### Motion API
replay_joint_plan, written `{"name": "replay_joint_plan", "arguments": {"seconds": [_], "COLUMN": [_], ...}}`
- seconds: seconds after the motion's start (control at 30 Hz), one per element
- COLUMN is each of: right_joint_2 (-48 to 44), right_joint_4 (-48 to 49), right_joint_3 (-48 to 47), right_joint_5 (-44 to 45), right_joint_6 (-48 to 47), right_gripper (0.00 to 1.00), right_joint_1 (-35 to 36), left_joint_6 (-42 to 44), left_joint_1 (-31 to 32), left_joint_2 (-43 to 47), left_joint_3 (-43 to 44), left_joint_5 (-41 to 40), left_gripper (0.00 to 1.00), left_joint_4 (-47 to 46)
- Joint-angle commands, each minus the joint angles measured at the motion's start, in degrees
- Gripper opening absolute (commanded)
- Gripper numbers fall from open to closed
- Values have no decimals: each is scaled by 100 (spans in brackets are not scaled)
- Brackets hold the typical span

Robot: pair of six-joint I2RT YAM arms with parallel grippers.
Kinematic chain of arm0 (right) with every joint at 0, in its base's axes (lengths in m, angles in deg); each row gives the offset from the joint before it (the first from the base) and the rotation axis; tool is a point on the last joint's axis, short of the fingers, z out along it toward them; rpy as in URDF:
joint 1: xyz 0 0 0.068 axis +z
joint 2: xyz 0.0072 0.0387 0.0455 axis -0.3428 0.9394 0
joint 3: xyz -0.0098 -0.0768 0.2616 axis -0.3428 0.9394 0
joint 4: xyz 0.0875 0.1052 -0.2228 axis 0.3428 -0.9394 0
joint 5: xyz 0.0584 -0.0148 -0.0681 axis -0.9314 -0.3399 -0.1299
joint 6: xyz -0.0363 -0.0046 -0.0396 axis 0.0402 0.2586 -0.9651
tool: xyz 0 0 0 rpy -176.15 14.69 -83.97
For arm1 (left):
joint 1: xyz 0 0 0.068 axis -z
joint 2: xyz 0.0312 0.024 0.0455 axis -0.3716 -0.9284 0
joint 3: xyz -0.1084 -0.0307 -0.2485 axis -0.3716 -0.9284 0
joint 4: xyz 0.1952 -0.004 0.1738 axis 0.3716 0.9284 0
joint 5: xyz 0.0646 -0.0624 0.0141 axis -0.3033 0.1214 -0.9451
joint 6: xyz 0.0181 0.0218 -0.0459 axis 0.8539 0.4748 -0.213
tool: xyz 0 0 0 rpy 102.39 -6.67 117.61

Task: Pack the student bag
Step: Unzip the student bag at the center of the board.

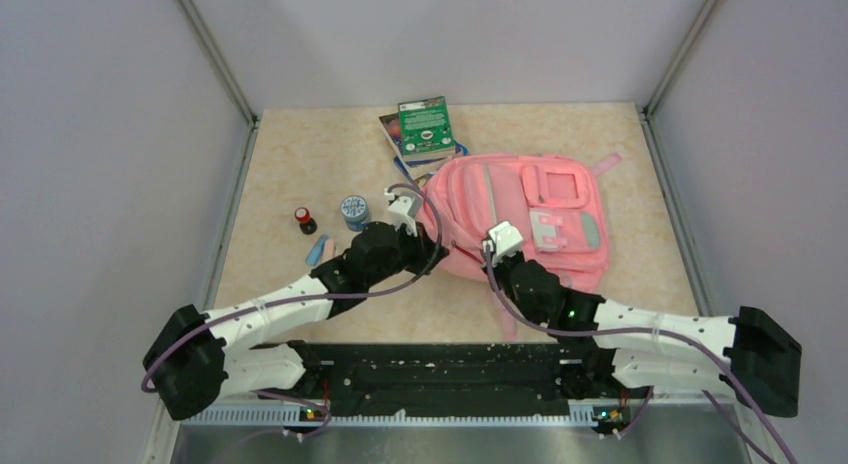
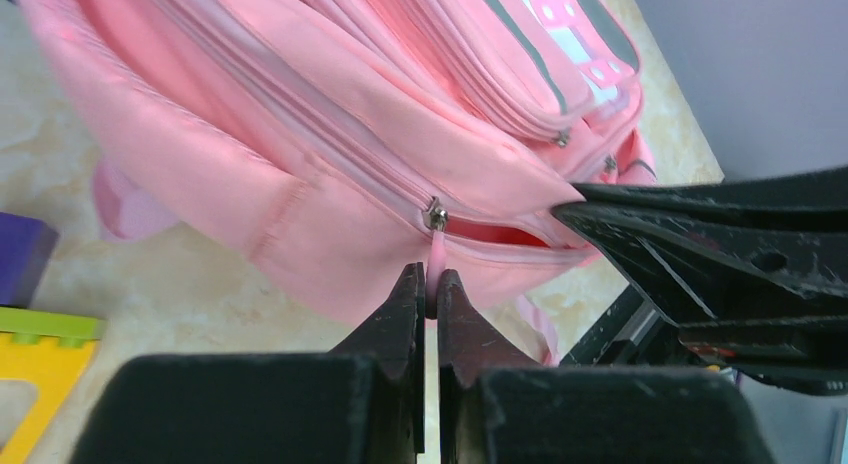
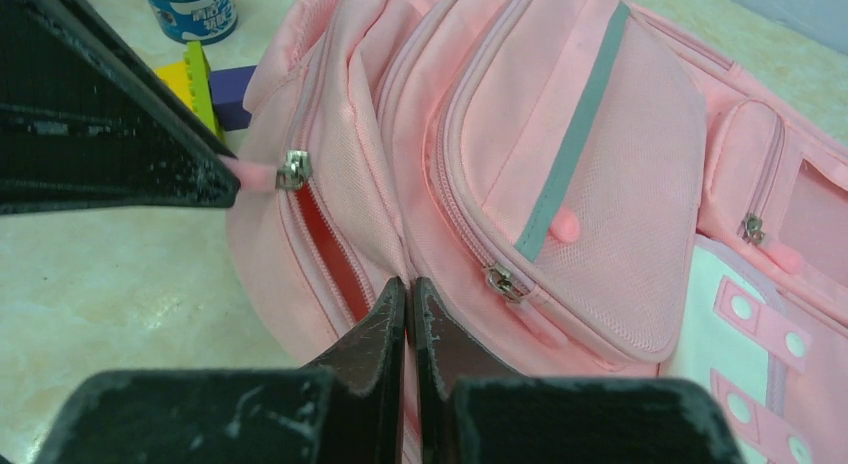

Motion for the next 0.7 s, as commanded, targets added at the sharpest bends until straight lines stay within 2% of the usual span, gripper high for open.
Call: {"name": "replay_joint_plan", "arguments": {"seconds": [0.0, 0.27, 0.43, 0.53, 0.67], "right_joint_2": [-572, -887, -964, -1094, -1294], "right_joint_4": [-415, -714, -824, -911, -940], "right_joint_3": [60, 107, 94, 102, 95], "right_joint_5": [506, 605, 461, 342, 8], "right_joint_6": [153, 232, 318, 342, 335], "right_gripper": [0, 0, 0, 0, 0], "right_joint_1": [-25, -25, -24, -18, -24], "left_joint_6": [257, 470, 415, 410, 516], "left_joint_1": [-538, -1058, -1609, -1665, -1666], "left_joint_2": [191, 219, -50, -97, 0], "left_joint_3": [468, 760, 828, 956, 1039], "left_joint_5": [-653, -857, -727, -415, 465], "left_gripper": [0, 0, 0, 0, 0], "left_joint_4": [680, 1289, 1288, 1348, 1387]}}
